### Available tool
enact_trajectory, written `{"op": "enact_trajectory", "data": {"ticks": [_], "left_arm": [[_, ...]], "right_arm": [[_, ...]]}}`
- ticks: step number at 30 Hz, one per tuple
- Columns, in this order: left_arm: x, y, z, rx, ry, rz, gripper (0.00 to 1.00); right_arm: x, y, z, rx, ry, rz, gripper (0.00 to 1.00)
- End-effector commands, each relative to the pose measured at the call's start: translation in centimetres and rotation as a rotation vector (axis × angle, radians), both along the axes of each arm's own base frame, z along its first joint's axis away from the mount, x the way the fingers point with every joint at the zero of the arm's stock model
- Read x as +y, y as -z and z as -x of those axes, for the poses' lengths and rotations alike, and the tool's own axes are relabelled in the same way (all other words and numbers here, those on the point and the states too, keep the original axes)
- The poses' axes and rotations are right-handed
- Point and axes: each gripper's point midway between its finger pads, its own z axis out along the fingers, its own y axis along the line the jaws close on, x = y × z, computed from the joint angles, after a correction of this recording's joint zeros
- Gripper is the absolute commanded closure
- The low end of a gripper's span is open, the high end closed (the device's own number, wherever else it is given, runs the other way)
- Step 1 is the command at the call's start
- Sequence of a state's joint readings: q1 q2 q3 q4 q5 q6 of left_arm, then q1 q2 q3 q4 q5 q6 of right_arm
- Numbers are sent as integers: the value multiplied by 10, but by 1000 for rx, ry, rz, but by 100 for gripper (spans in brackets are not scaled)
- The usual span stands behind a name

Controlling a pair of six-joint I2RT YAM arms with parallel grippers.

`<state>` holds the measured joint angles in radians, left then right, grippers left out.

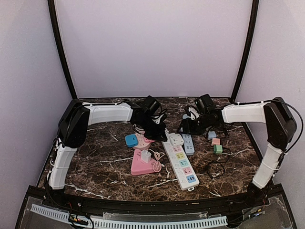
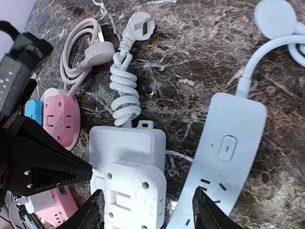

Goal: Pull the plug off the socket

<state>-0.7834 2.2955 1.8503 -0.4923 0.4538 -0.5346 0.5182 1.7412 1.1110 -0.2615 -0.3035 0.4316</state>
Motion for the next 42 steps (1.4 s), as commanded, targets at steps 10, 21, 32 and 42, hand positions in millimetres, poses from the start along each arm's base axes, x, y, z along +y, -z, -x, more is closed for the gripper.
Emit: {"op": "enact_trajectory", "data": {"ticks": [10,21,32,42], "left_arm": [[3,-16,3,-26,0,29,97],[2,-15,3,-25,3,31,97],[0,-11,3,-15,4,31,97],[0,-6,3,-6,2,27,97]], "right_arm": [[30,24,9,59,-41,29,41],[39,43,39,134,-42,73,39],[47,16,36,101,-21,-18,40],[55,-16,37,67,-39,-96,48]]}}
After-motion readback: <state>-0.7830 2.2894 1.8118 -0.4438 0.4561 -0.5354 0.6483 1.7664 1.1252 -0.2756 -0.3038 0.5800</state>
